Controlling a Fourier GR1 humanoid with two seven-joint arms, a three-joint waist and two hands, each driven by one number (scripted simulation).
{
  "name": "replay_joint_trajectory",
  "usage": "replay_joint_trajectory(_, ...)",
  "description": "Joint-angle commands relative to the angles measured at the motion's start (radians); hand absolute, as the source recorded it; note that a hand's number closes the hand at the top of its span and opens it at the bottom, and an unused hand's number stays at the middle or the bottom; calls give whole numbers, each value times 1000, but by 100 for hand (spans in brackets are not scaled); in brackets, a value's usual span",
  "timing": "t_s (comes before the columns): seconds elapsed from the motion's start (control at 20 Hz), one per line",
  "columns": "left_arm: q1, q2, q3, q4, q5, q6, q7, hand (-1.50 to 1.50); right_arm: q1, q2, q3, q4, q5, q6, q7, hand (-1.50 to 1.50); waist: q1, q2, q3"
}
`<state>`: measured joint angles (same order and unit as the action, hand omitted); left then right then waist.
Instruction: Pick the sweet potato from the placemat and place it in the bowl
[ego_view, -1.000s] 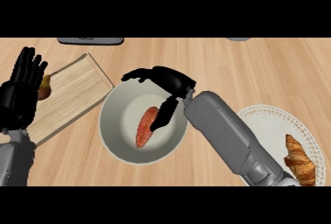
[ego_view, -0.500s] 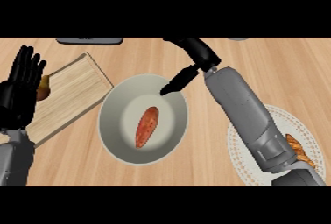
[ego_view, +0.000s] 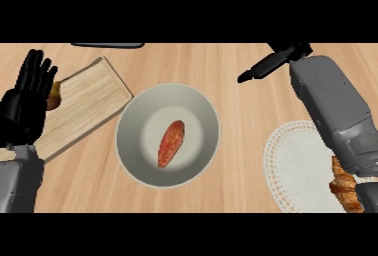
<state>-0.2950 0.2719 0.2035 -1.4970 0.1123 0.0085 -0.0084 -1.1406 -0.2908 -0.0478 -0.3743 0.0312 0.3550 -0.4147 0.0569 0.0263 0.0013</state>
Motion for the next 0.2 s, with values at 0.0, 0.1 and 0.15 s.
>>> replay_joint_trajectory(0.0, 11, -3, -1, 0, -7, -1, -22, 0, -25, -93, -37, 98, -8, 102, -77, -150, 11, 4, 0)
replay_joint_trajectory(0.1, -20, -10, -15, 18, -8, -4, -13, 0, -25, -115, -41, 123, -1, 107, -110, -150, 27, 17, 1)
replay_joint_trajectory(0.15, -27, -4, -13, -7, -4, 4, 23, 0, -33, -118, -32, 138, 12, 121, -114, -150, 26, 10, 2)
